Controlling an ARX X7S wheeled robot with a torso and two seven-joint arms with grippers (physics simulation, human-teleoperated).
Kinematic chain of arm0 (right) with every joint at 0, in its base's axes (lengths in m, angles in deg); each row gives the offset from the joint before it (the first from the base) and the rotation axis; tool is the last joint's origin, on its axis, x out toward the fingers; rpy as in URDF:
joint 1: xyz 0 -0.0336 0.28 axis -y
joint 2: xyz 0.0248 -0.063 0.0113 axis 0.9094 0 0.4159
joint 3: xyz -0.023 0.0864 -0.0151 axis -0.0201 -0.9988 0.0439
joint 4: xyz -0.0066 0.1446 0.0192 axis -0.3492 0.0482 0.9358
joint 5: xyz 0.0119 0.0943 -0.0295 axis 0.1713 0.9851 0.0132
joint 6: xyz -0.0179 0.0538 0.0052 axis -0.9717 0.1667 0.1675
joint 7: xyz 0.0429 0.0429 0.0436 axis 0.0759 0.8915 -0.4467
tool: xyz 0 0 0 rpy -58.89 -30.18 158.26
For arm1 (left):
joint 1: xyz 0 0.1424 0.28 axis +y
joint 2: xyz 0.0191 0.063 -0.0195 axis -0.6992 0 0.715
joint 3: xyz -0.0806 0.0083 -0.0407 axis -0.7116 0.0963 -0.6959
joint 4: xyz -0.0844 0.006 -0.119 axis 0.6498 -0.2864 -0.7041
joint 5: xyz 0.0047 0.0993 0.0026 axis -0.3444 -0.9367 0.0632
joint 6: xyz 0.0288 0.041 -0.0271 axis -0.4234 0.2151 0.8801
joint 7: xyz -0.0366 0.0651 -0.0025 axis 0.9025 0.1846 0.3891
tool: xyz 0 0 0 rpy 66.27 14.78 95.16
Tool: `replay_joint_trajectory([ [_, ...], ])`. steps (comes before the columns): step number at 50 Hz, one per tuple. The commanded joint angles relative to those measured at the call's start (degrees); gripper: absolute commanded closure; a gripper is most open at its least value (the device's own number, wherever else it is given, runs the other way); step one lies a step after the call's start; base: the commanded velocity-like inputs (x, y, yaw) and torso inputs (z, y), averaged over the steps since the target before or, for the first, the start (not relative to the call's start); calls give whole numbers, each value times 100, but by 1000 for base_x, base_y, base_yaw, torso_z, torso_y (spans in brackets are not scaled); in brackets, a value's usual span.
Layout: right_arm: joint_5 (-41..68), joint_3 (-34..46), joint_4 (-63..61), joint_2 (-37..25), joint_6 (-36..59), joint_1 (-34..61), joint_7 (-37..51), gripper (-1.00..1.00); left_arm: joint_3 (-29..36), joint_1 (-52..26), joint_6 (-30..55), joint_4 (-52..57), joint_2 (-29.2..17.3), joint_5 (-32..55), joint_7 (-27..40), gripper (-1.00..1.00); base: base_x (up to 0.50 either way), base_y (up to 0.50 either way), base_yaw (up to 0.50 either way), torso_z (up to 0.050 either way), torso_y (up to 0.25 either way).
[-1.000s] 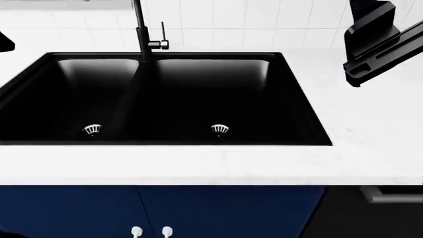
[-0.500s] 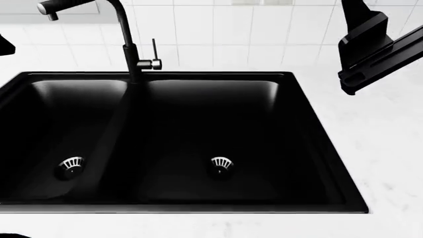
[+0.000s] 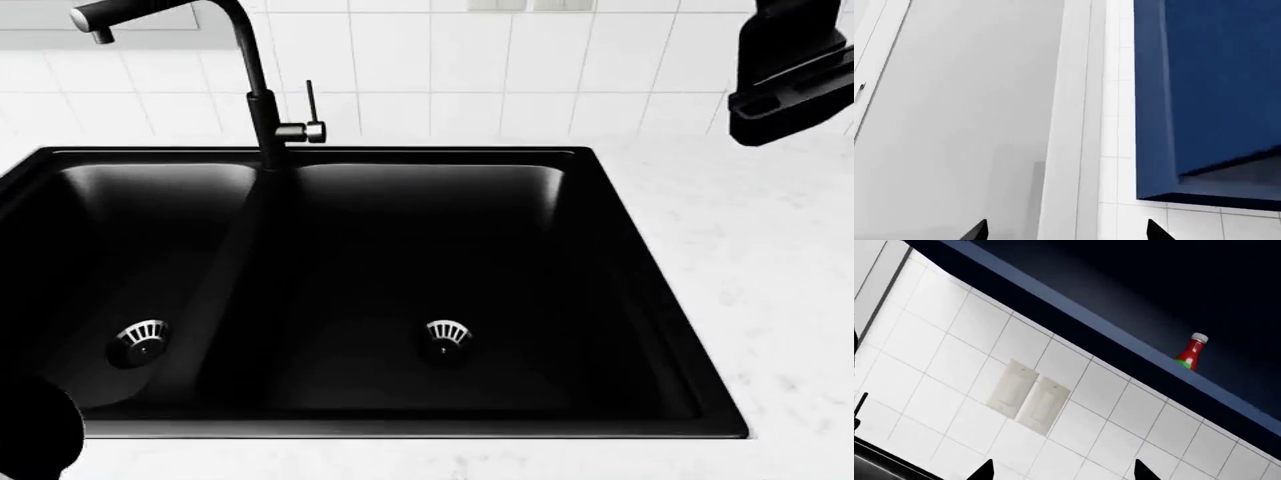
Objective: Pick and place the shaker into the drawer. Then close the cabinet.
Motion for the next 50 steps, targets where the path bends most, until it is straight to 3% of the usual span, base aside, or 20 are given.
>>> replay_joint_trajectory([
  [1, 321, 334, 415, -45, 127, 198, 409, -100, 737, -3472, 55, -1485, 872, 332, 17, -100, 0, 0, 0, 0, 0],
  [9, 378, 325, 350, -127, -27, -53, 377, -100, 1202, -4707, -439, -2269, 1501, 488, -134, -100, 0, 0, 0, 2, 5],
  [17, 548, 368, 306, -230, -158, -238, 481, -100, 2588, -5387, -2661, -4328, 1932, -187, -825, -100, 0, 0, 0, 6, 13],
  [26, 914, 581, 314, -400, -207, -432, 684, -100, 3867, -5414, -4862, -6840, 2236, -769, -1265, -100, 0, 0, 0, 1, 0],
  [29, 1036, 629, 271, -456, -264, -492, 780, -100, 4689, -5538, -6053, -8421, 2257, -744, -1350, -100, 0, 0, 0, 0, 0],
  [31, 1174, 713, 264, -472, -281, -456, 910, -100, 6116, -5843, -7383, -10120, 2266, -26, -1249, -100, 0, 0, 0, 5, 0],
  [33, 1412, 948, 329, -475, -165, -265, 1132, -100, 7835, -5909, -8127, -11183, 2267, 1029, -1009, -100, 0, 0, 0, 0, 0],
  [35, 1658, 1169, 375, -486, -55, -64, 1317, -100, 9306, -5901, -8378, -11568, 2267, 1818, -835, -100, 0, 0, 0, 5, 0],
  [38, 2009, 1331, 328, -627, -84, 83, 1542, -100, 10349, -5805, -8268, -11840, 2267, 2101, -610, -100, 0, 0, 0, 0, 0],
  [44, 2431, 1396, 94, -946, -323, 69, 1782, -100, 10532, -5715, -7816, -11908, 2267, 1804, -389, -100, 0, 0, 0, 0, 0],
  [50, 2281, 1377, 74, -817, -399, -38, 1701, -100, 10354, -5589, -7697, -12124, 2267, 1703, -357, -100, 0, 0, 0, 0, 0],
])
